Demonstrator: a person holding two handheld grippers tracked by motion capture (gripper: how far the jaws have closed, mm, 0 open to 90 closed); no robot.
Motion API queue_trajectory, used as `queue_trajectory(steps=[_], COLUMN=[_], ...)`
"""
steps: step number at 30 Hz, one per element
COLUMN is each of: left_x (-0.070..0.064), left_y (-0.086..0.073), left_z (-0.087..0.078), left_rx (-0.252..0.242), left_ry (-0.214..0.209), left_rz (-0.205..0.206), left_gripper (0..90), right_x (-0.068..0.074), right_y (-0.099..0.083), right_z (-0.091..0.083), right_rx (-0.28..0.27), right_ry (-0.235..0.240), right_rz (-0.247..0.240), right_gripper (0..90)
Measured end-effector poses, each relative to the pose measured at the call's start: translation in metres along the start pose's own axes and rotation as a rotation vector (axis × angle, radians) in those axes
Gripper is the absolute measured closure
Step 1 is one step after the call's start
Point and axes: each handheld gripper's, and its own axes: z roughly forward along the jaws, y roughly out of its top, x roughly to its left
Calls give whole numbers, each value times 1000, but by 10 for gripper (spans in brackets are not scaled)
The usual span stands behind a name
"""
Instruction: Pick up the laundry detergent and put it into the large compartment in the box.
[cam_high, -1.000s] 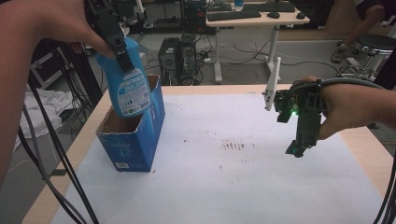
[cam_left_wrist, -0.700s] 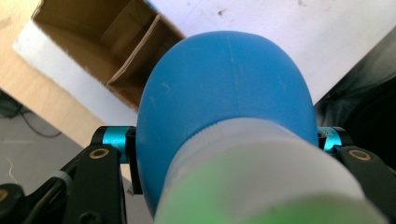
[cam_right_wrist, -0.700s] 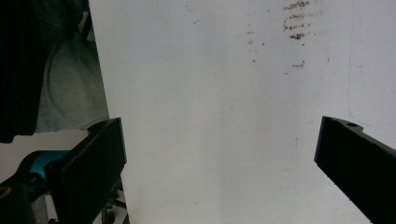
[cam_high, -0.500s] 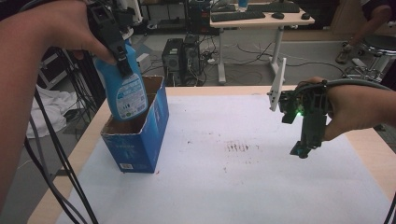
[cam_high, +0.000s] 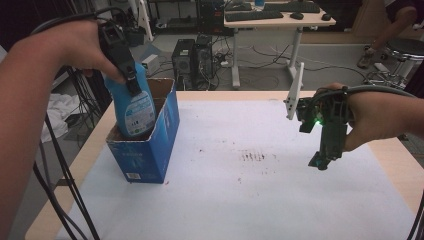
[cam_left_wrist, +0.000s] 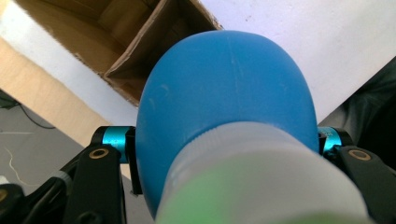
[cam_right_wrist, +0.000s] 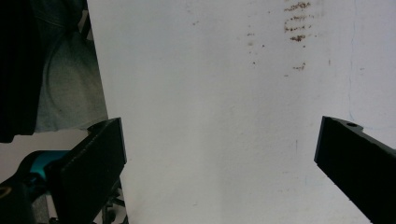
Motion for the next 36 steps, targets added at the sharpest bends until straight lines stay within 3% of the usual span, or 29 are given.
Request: queue_trajectory(steps=[4, 16, 23, 26, 30, 36], left_x=[1, 1, 5, 7, 7, 6], left_y=[1, 8, 7, 6, 4, 2], left_z=[15, 60, 84, 92, 101, 112], left_rx=[5, 59, 68, 67, 61, 69], left_ry=[-9, -16, -23, -33, -24, -34], left_rz=[16, 133, 152, 166, 217, 249], left_gripper=[397, 397, 397, 397, 397, 397], right_x=[0, 0, 0, 0, -1, 0], right_y=[-1, 0, -1, -1, 0, 1], right_z=[-1, 1, 1, 1, 2, 3], right_rx=[0, 5, 11, 12, 10, 17], right_ry=[-2, 3, 6, 5, 6, 6], right_rz=[3, 6, 8, 12, 7, 11], right_gripper=[12, 12, 12, 12, 12, 12])
